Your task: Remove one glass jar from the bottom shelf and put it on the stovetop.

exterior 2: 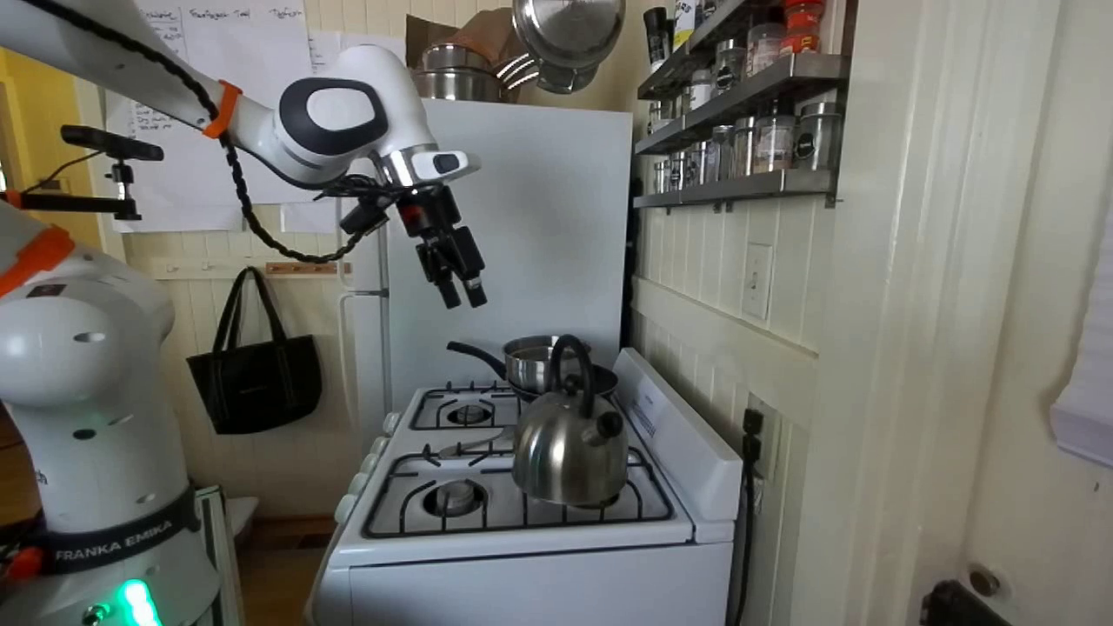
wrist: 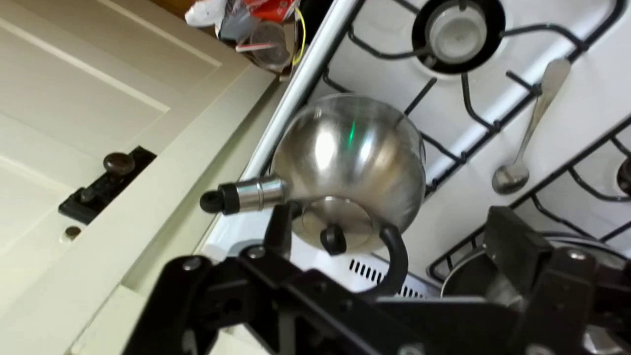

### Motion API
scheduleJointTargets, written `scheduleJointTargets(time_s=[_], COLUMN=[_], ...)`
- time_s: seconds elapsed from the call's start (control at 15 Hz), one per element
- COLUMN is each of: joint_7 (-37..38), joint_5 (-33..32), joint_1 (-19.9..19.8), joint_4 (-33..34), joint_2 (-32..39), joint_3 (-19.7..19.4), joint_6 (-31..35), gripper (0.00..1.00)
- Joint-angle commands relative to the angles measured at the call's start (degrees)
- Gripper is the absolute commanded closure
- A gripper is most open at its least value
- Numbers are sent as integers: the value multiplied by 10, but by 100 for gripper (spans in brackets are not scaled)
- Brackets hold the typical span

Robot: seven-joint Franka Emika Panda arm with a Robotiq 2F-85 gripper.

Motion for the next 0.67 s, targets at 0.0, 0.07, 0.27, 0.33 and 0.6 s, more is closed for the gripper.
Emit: scheduleJointTargets(time_s=[0.0, 0.07, 0.27, 0.33, 0.6], joint_7=[33, 40, 79, 93, 212], joint_5=[-13, -18, -35, -39, -96], joint_1=[-12, -17, -37, -41, -71], joint_4=[72, 91, 165, 191, 318], joint_2=[103, 129, 213, 235, 328], joint_3=[14, 20, 49, 56, 91], joint_6=[87, 119, 169, 176, 180], gripper=[0, 0, 0, 0, 0])
